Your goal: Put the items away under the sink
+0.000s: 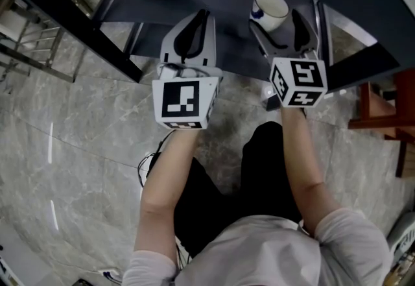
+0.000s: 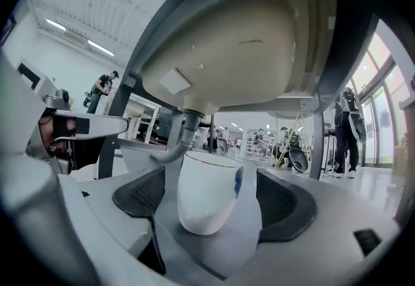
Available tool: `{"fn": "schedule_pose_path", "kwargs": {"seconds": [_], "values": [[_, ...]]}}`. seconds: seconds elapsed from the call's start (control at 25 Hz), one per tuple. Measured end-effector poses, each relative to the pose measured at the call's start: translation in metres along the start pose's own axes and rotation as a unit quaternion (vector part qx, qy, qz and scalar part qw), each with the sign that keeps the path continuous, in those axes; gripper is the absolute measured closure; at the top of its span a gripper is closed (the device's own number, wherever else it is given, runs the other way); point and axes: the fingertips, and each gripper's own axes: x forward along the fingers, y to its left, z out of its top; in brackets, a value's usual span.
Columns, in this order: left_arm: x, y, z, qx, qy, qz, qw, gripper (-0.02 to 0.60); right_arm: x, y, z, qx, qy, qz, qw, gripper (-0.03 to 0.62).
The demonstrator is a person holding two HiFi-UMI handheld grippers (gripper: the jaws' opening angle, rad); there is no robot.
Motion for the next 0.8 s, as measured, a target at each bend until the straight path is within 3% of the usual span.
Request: {"fn": "schedule_pose_path", "kwargs": {"seconds": [0.32,0.6,0.8], "values": [[-0.006,0.003,0.000,0.007,0.000,0.006,1.0000,0.561,-0.018,-0.007,0.005,-0.001,-0.028,-0.025,0.999,0.171],[-0.009,0.004,0.002,0.000,0.007,0.006,1.0000,0.561,-0.030,0.004,0.006,-0.009,-0.035,-0.009,0.999,0.172],[-0.010,0.005,0.002,0.008,0.003,0.008,0.9999,0.561,-0.045,0.008,0.002,0.020,-0.040,0.010,0.999,0.174]]}}
